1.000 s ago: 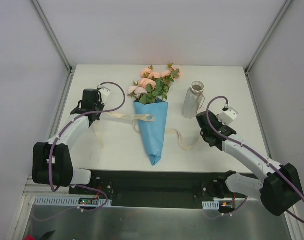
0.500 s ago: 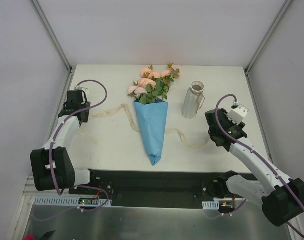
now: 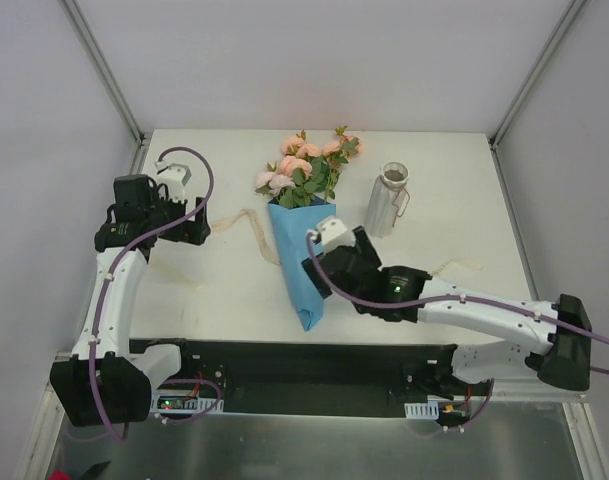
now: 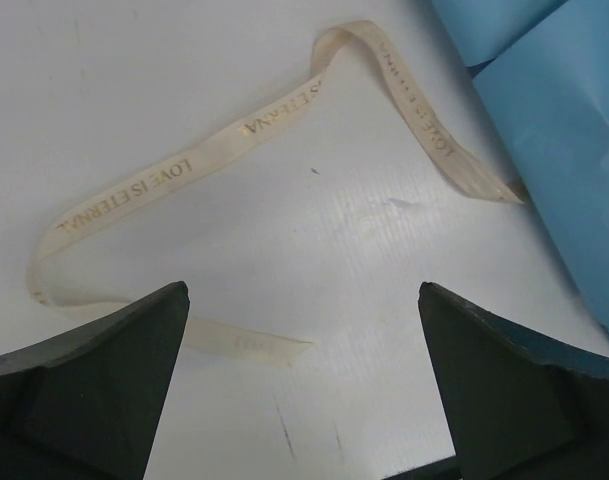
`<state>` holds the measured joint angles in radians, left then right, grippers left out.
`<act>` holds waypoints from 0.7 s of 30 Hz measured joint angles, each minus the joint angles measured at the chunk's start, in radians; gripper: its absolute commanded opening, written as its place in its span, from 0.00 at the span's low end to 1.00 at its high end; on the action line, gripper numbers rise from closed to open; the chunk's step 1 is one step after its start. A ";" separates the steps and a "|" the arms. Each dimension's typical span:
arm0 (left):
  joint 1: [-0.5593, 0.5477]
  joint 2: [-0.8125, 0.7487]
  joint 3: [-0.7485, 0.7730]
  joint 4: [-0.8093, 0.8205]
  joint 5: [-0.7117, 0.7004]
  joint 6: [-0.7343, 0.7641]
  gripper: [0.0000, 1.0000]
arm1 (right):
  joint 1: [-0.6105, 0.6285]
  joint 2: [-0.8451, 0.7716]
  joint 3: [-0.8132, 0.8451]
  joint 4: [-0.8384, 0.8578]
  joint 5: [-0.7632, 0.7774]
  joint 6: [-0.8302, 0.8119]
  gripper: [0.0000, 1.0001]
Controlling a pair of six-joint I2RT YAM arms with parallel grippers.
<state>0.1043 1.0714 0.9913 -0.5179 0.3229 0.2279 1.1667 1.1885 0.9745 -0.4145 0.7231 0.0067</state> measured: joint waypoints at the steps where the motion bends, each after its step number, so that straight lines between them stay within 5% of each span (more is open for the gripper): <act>1: 0.000 0.000 0.002 -0.010 0.027 -0.005 0.99 | 0.037 0.029 0.018 0.005 -0.027 -0.034 0.96; 11: 0.000 0.033 0.003 -0.061 0.121 -0.045 0.99 | 0.195 0.348 0.155 -0.019 -0.193 -0.280 0.96; 21: 0.000 0.034 0.003 -0.064 0.124 -0.057 0.99 | 0.233 0.452 0.143 -0.010 -0.193 -0.359 0.96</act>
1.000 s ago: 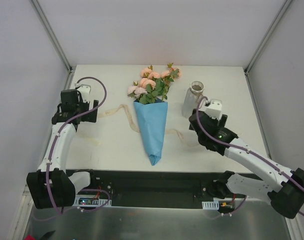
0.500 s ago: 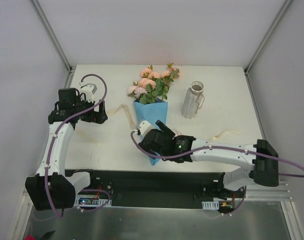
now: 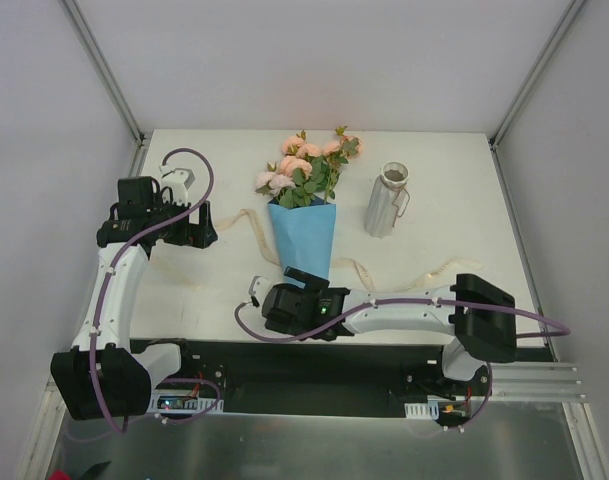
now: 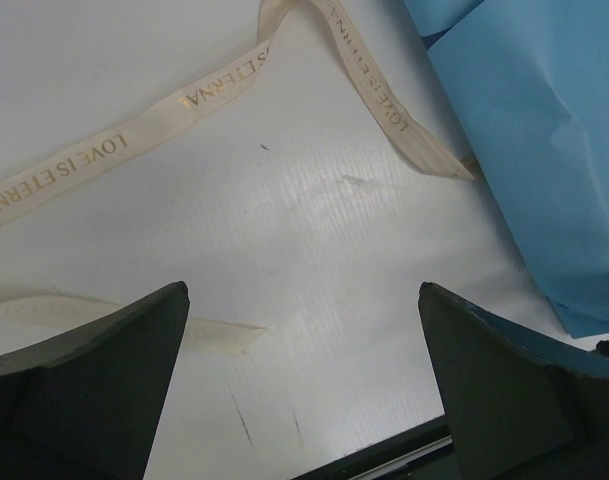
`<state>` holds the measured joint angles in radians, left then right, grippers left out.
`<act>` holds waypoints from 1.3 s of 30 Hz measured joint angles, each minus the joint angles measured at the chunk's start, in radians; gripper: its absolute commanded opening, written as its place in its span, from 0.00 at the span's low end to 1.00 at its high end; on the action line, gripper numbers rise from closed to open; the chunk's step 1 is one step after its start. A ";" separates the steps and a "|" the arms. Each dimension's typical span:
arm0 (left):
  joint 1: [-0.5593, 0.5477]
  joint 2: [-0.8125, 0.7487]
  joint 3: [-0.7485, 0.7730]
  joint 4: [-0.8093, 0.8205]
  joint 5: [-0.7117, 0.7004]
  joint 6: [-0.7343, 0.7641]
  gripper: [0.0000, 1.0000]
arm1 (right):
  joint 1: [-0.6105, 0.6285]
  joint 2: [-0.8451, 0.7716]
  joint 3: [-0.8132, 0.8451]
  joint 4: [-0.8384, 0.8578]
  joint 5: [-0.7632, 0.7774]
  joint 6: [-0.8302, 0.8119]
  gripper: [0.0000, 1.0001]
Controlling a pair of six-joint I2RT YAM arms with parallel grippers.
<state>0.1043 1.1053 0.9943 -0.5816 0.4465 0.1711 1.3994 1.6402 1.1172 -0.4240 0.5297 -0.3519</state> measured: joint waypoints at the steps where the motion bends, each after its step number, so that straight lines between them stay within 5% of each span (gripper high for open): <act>1: 0.000 0.000 0.000 0.000 0.000 0.000 0.99 | -0.001 0.009 -0.005 0.012 0.011 -0.006 0.96; 17: 0.000 0.000 0.000 0.000 -0.021 0.001 0.99 | -0.002 0.161 -0.076 0.333 0.277 -0.137 0.96; 29: 0.000 -0.006 0.000 0.000 -0.045 0.005 0.99 | 0.012 -0.079 -0.130 0.536 0.412 -0.150 0.96; 39: 0.000 -0.012 0.000 0.000 -0.045 0.005 0.99 | 0.057 -0.246 -0.187 0.525 0.523 -0.069 0.96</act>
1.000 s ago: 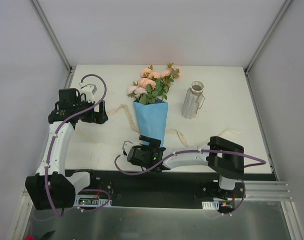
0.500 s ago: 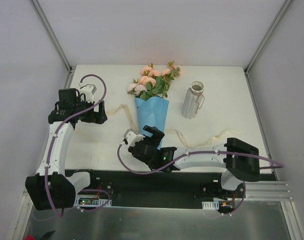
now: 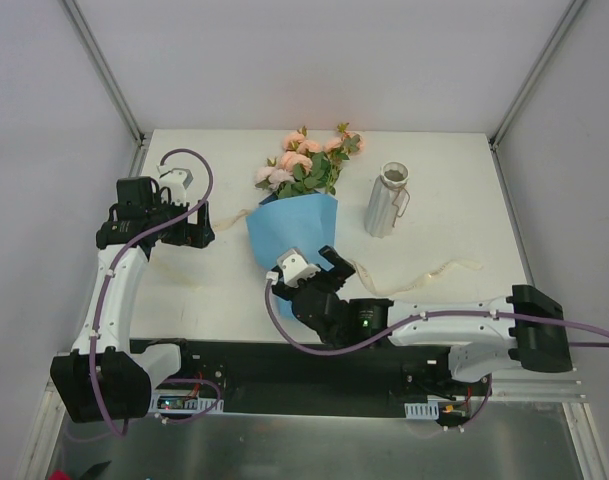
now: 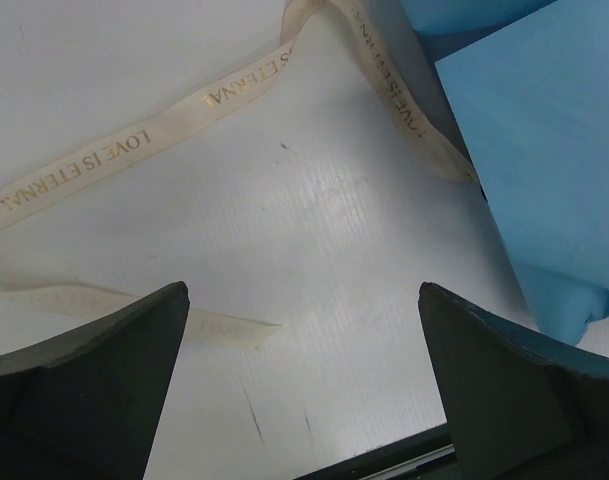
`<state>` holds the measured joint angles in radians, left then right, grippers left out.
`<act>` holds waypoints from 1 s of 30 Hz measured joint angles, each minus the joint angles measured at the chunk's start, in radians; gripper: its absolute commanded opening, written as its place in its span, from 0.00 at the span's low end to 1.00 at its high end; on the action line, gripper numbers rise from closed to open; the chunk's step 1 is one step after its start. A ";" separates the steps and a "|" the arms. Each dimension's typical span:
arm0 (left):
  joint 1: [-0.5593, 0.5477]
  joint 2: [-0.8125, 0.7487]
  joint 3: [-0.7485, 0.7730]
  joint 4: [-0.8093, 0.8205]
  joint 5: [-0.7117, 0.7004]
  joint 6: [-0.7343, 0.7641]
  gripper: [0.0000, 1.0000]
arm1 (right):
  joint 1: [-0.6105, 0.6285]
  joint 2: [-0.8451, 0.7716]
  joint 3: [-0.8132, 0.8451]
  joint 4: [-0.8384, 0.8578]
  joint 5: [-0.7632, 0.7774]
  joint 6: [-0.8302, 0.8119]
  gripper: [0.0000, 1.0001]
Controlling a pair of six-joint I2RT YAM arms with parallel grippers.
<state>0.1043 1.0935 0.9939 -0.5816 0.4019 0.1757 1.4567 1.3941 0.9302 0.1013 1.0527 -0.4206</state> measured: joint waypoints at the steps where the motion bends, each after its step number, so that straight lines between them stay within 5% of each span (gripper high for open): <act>1: 0.000 -0.002 0.000 0.000 0.000 0.000 0.99 | 0.000 -0.014 -0.014 -0.014 0.009 0.018 0.96; 10: 0.000 -0.031 0.000 0.000 0.018 0.000 0.99 | 0.001 -0.034 -0.011 -0.127 -0.059 0.079 0.96; 20: 0.000 -0.034 0.010 -0.010 0.036 0.001 0.99 | -0.035 0.327 0.158 -0.098 -0.177 -0.039 0.96; 30: 0.000 -0.051 0.030 -0.049 0.038 0.014 0.99 | -0.164 0.412 0.225 0.077 -0.003 -0.228 0.96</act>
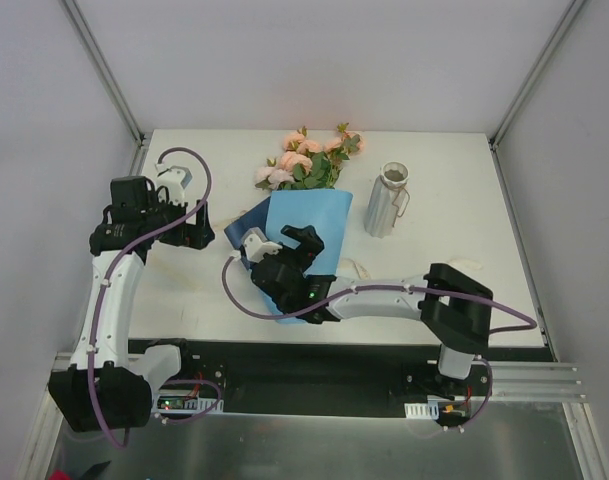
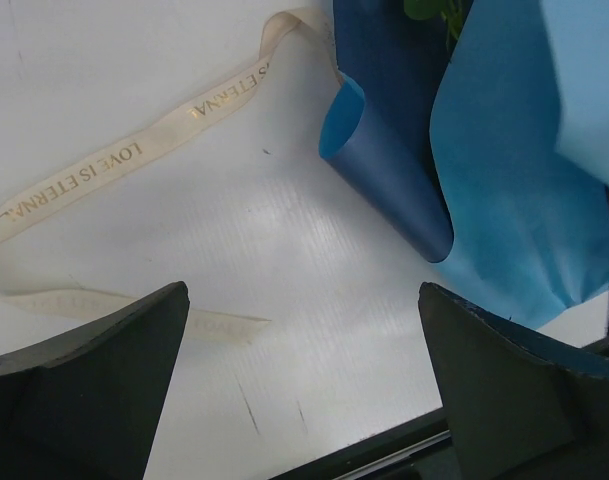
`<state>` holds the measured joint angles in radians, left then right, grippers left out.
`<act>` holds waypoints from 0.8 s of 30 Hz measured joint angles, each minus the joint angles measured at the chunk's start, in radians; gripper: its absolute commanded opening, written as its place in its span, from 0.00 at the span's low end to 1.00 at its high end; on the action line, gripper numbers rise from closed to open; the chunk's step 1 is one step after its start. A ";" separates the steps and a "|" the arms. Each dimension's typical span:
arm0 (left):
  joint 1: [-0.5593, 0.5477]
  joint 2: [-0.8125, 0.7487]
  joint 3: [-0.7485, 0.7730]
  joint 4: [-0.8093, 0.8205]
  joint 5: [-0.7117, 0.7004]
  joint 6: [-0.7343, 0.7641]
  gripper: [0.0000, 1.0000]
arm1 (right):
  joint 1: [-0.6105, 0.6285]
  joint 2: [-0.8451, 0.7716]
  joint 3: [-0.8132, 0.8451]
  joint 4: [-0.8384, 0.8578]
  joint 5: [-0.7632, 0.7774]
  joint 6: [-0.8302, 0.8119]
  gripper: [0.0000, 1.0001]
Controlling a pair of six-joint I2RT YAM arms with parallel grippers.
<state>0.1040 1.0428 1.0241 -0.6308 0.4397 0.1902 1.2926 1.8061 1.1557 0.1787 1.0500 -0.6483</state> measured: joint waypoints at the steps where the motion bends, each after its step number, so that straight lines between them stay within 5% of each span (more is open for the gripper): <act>1: 0.000 0.000 0.005 -0.004 0.002 0.002 0.99 | 0.000 -0.012 -0.003 0.024 0.024 -0.012 0.96; 8: -0.048 0.015 0.066 -0.018 0.001 0.010 0.99 | 0.018 -0.220 -0.126 0.080 0.179 0.030 0.96; 13: -0.171 0.072 0.130 -0.025 -0.016 0.012 0.99 | 0.033 -0.352 -0.152 -0.170 0.260 0.296 0.96; 16: -0.254 0.126 0.175 -0.032 -0.026 0.011 0.99 | 0.045 -0.407 -0.126 -0.488 0.314 0.592 0.96; 20: -0.338 0.220 0.230 -0.033 -0.003 0.010 0.99 | 0.080 -0.385 0.037 -1.054 0.368 1.204 0.96; 24: -0.404 0.353 0.261 -0.026 0.052 0.011 0.99 | 0.163 -0.406 0.109 -1.300 0.397 1.545 0.96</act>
<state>-0.3000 1.3956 1.2846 -0.6563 0.4915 0.2008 1.4559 1.4006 1.2644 -1.1217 1.4471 0.8970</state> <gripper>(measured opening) 0.992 0.960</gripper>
